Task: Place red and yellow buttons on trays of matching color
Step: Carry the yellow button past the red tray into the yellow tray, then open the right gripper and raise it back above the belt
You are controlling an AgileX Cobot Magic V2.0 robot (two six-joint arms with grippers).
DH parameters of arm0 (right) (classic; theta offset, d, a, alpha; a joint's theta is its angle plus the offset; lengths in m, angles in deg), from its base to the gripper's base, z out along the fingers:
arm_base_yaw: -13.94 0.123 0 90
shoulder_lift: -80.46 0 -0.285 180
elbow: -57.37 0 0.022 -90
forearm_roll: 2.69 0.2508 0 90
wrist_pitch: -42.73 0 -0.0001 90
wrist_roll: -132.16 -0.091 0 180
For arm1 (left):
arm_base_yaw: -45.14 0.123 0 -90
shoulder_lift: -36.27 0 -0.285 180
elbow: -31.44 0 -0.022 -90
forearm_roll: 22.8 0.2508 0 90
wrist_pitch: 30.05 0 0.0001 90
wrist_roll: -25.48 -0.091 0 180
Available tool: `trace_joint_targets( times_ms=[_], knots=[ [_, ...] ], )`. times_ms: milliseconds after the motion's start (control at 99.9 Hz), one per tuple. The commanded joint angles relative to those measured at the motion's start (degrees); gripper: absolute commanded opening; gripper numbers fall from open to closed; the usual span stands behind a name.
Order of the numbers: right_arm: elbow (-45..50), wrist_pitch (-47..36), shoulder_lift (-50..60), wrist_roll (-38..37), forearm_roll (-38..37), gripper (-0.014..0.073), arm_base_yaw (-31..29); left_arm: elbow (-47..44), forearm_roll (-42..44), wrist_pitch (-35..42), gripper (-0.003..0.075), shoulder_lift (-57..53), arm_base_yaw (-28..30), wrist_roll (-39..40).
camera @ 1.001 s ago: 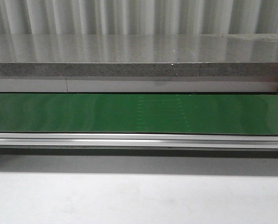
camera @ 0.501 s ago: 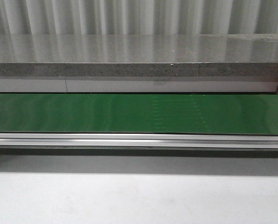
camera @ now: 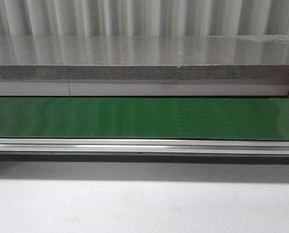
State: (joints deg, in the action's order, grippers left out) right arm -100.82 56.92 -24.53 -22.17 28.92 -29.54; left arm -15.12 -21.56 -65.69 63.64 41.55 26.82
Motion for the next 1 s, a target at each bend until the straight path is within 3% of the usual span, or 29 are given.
trace_joint_targets(
  times_ms=[0, 471, 701, 991],
  knots=[
    [-0.2, -3.0, 2.0, 0.1, 0.2, 0.0162, -0.3, 1.6, -0.5, 4.4, -0.0020, 0.3, -0.4, 0.1],
    [2.3, -5.1, 0.1, 0.1, 0.2, 0.0184, -0.3, 1.6, -0.5, 4.4, -0.0020, 0.3, -0.4, 0.1],
    [2.3, -5.0, 0.1, 0.1, 0.2, 0.0325, -0.3, 1.6, -0.5, 4.4, -0.0020, 0.3, -0.4, 0.1],
    [2.1, -6.0, 0.2, 0.1, 0.2, 0.0586, -0.3, 1.6, -0.5, 4.4, -0.0020, 0.3, -0.4, 0.1]
  ],
)
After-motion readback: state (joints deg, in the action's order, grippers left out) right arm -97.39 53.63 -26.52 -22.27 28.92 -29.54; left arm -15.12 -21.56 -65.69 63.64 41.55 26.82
